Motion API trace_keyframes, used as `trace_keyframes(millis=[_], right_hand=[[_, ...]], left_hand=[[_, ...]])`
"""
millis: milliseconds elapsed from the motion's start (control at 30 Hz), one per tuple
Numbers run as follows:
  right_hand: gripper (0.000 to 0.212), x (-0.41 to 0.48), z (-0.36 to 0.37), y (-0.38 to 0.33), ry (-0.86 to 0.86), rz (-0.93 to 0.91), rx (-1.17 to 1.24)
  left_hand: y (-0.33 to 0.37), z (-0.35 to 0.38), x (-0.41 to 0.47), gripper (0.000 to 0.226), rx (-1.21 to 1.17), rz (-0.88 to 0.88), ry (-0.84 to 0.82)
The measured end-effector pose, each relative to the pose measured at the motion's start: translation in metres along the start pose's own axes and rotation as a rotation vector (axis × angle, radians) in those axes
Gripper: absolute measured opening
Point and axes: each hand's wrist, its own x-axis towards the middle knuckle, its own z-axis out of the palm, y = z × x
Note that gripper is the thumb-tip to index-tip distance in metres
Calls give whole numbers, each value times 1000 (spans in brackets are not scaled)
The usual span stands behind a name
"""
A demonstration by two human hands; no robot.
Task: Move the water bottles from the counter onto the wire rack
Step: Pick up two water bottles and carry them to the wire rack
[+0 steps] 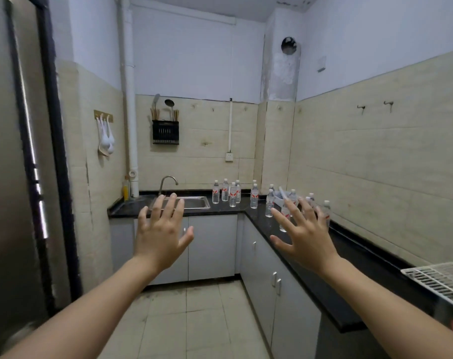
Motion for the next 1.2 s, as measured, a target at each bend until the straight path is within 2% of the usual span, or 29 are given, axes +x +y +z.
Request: trace_keyframes(millis=[233,533,767,933,1200], right_hand=[[51,50,79,22,-158,-36,-33],[50,124,176,39,-131,-26,-15],[48,162,276,36,-124,-137,-8],[49,221,356,58,-76,-239,-50],[46,300,500,58,-97,-119,106]], left_hand=[[-12,77,72,59,-54,-17,6],[-47,169,152,56,-105,-103,-17],[-76,250,193,61,-63,-122,-92],[-98,303,258,55,-45,-134,-43],[-124,393,340,56,19,-126,-20]])
